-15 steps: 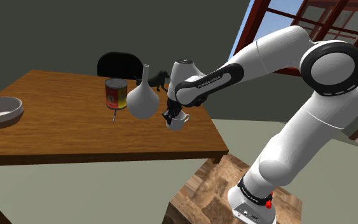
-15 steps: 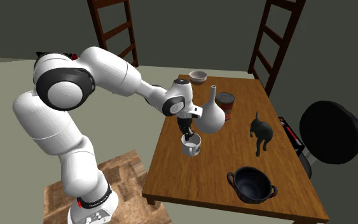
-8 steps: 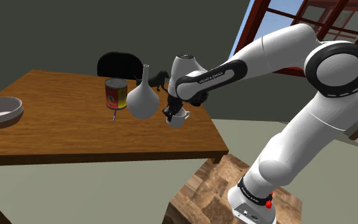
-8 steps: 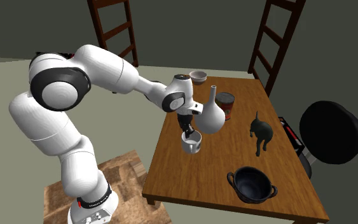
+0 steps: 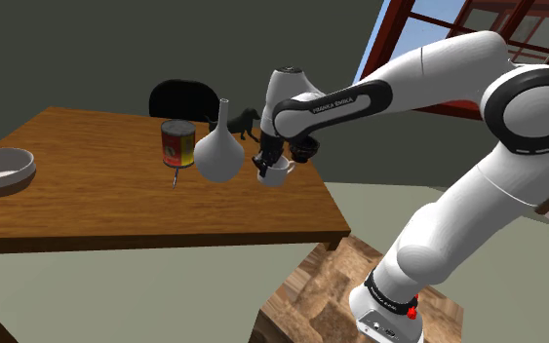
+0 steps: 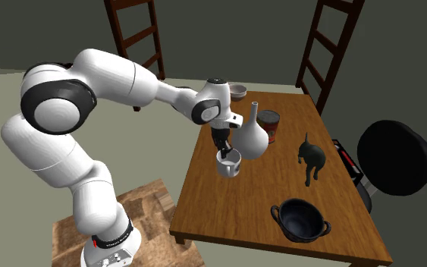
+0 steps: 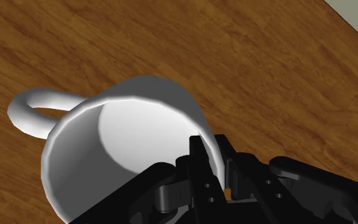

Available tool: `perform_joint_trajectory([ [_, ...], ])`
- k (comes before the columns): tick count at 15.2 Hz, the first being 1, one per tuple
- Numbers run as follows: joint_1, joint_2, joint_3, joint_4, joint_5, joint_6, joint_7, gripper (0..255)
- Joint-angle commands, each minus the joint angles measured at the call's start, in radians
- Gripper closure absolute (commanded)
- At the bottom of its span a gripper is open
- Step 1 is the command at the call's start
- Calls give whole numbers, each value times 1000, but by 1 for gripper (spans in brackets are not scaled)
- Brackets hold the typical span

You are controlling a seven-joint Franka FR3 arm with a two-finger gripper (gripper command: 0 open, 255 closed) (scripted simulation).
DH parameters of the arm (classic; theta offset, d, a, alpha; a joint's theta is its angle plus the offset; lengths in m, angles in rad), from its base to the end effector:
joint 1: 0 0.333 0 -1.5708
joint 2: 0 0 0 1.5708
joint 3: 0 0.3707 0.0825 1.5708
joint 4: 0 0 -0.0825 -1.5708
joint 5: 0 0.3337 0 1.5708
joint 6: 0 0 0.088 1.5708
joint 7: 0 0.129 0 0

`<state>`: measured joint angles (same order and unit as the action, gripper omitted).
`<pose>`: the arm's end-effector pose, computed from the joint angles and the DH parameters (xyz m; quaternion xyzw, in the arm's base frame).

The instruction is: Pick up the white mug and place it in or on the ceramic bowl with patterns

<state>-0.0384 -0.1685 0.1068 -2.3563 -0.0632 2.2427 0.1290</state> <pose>0.4333 0.0284 0.4622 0.9990 -0.0118 0.0300 0.0314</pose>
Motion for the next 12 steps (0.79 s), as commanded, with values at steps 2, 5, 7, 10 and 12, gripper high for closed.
perform_joint_trajectory([
  [2,2,-18,0,29,4,-46,-3,255],
  [5,2,-34,0,54,8,-88,-8,255],
  [7,3,-45,-1,71,10,-116,-10,255],
  [10,3,-58,-2,99,13,-157,-14,255],
  [12,3,-66,-2,119,14,-184,-17,255],
])
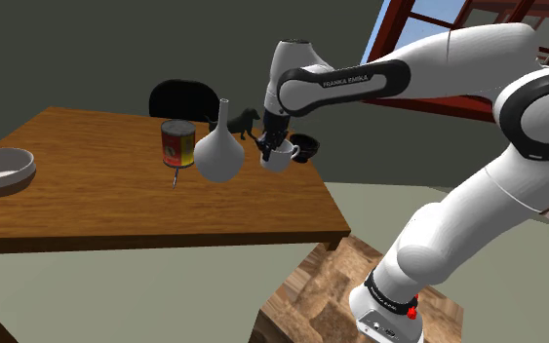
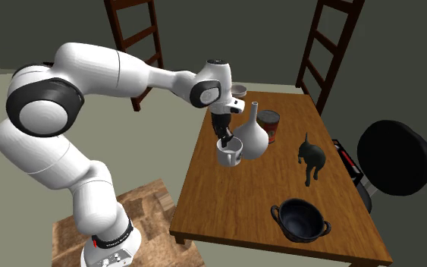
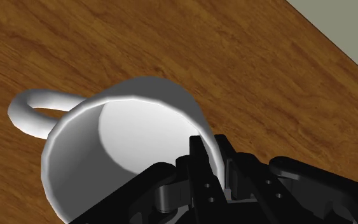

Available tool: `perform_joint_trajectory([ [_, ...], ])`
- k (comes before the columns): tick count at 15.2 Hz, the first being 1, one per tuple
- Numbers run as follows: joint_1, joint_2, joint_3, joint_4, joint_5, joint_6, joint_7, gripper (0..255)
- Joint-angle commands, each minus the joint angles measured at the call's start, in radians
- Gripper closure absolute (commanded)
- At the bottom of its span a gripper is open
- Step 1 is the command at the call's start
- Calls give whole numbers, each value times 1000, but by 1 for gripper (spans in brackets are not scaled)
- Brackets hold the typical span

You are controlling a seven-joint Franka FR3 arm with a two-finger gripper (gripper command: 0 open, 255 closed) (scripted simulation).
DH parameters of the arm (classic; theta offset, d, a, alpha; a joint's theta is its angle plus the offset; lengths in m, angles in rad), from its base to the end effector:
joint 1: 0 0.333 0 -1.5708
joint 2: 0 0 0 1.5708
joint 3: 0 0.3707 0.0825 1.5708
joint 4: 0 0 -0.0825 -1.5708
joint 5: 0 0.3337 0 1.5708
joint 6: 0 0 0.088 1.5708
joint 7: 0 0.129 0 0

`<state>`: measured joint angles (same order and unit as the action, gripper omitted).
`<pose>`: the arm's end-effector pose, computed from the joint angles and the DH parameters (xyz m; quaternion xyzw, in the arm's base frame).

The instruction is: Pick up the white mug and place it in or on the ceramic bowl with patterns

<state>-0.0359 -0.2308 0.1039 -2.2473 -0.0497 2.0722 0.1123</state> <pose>0.4265 0.0288 0.5190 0.9990 -0.0118 0.0300 0.0314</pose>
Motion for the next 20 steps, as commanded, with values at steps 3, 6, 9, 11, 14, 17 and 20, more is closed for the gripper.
perform_joint_trajectory([
  [3,1,-13,0,41,3,-55,-3,255],
  [6,1,-21,-1,74,4,-95,-6,255],
  [9,-9,-19,-17,96,2,-114,-32,255],
  [11,-29,-7,-47,111,-4,-113,-80,255],
  [14,-59,20,-92,141,-11,-113,-151,255],
  [17,-88,55,-135,181,-14,-114,-221,255],
  [20,-116,98,-177,232,-13,-118,-292,255],
])
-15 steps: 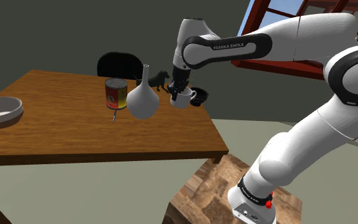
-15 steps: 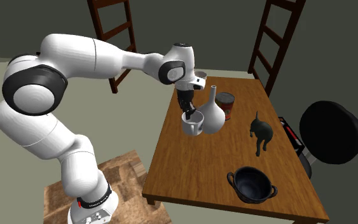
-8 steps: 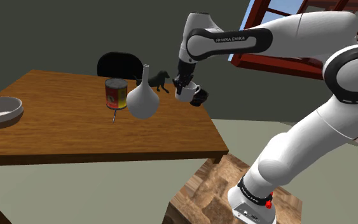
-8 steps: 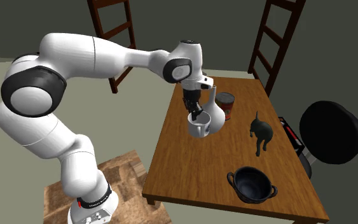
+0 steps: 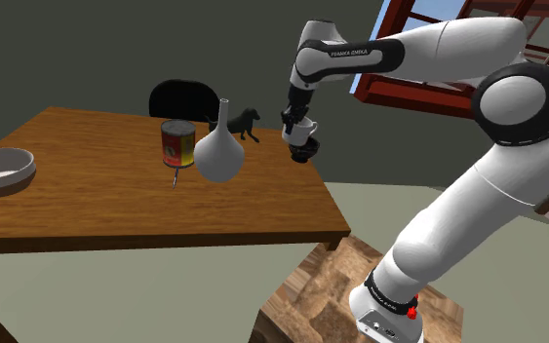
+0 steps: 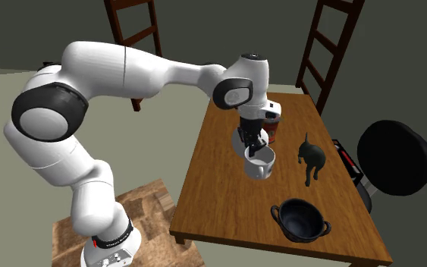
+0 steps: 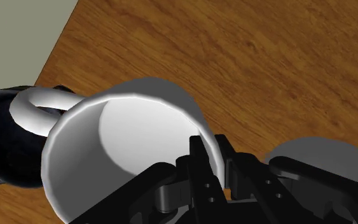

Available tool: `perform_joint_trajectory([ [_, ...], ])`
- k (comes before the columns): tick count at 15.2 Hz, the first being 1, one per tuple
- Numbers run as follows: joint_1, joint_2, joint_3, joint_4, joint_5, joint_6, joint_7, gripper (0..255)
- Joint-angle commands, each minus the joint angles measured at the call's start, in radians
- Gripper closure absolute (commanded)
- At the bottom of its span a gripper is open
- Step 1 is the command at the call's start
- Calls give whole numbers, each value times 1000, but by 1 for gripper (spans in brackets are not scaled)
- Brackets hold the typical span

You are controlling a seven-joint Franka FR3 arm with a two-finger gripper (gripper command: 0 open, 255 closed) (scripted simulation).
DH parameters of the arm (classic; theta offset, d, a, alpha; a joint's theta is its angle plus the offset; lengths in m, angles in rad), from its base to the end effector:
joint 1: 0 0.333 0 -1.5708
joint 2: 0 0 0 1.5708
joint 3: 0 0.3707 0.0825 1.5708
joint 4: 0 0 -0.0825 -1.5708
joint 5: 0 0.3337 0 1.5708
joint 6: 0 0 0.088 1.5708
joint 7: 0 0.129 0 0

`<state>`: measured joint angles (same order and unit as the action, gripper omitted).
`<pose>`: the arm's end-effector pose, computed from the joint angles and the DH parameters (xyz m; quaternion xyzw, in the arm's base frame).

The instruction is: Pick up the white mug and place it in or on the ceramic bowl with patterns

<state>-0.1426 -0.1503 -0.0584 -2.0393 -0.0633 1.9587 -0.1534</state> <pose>0.4549 -0.1000 0.5633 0.9990 -0.0127 0.0297 0.0310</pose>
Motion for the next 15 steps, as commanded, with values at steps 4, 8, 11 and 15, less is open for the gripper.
perform_joint_trajectory([
  [4,-49,88,-65,108,10,-14,-120,255],
  [8,-89,172,-110,212,29,-31,-213,255],
  [11,-123,244,-139,305,50,-51,-281,255],
  [15,-165,333,-164,409,79,-68,-352,255],
])
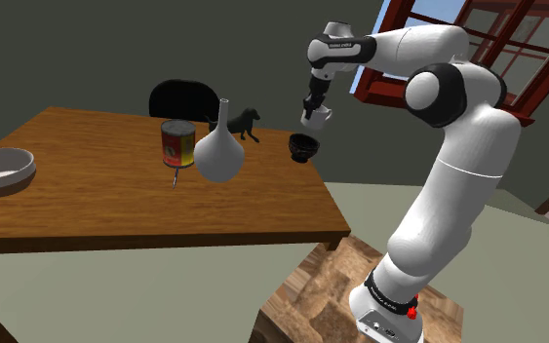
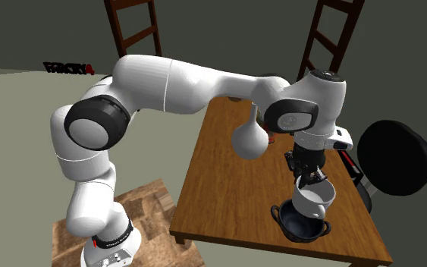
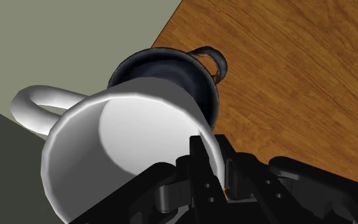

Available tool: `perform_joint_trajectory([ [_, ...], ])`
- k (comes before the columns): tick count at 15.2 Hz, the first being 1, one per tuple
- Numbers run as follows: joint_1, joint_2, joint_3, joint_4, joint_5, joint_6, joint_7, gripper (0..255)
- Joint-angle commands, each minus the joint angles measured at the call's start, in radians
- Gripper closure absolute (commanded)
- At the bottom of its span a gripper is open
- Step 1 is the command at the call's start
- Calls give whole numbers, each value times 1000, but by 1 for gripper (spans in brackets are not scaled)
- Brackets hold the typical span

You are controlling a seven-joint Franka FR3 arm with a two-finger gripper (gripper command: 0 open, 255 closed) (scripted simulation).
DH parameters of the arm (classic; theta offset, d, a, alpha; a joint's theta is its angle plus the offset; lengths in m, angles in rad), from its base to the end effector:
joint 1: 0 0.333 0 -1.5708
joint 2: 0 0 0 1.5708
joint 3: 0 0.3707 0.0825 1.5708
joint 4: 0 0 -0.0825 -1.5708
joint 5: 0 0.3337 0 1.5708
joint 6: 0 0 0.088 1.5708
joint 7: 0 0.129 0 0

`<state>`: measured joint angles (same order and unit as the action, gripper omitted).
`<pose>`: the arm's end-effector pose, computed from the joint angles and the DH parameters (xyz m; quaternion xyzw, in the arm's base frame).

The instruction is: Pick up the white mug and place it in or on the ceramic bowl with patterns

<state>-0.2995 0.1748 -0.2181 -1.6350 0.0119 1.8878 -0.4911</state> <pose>0.5153 -0.2799 0.5653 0.9990 -0.0125 0.0297 0.0312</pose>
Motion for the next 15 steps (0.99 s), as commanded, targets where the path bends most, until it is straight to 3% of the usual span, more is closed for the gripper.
perform_joint_trajectory([
  [1,-8,8,-4,-8,4,16,-14,255],
  [15,-8,39,-2,-156,12,195,-17,255],
])
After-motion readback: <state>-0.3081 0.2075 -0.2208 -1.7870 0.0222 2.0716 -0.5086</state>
